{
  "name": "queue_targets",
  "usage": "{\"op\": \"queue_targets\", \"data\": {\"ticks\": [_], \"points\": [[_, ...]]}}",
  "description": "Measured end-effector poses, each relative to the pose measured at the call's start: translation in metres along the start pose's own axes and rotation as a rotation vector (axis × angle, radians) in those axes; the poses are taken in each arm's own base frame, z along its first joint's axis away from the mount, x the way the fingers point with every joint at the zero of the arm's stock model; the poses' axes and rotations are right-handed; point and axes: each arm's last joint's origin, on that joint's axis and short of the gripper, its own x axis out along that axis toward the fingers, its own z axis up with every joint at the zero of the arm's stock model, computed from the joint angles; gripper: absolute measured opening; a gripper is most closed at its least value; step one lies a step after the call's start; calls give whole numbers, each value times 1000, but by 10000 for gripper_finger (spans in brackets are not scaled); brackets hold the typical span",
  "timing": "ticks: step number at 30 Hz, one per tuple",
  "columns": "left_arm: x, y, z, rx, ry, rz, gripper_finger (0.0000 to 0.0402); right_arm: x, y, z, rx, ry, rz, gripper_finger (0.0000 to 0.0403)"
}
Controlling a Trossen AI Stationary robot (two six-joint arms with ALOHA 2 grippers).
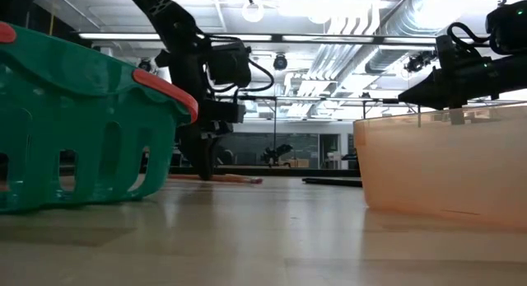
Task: Sort pens & pencils
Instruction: Put the yellow pencil into the green bin
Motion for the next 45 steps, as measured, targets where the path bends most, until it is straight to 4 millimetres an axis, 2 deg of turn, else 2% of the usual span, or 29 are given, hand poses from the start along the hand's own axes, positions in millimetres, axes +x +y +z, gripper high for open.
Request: {"op": "queue_targets", "data": {"ticks": [6, 11, 18, 27, 37, 45], "points": [[-12, 5, 8, -13, 9, -6, 4, 0, 0, 0, 0, 0, 0, 6], [-27, 11, 17, -34, 25, -15, 11, 0, 0, 0, 0, 0, 0, 6], [-49, 8, 29, -40, 51, -35, 5, 0, 0, 0, 0, 0, 0, 6], [-85, -15, 35, -15, 47, -45, 1, 0, 0, 0, 0, 0, -1, 6], [-138, -42, 21, -100, 6, -44, 1, 0, 0, 0, 0, 0, 0, 6], [-173, -76, 13, -214, -66, -113, 0, 0, 0, 0, 0, 0, 0, 6]]}}
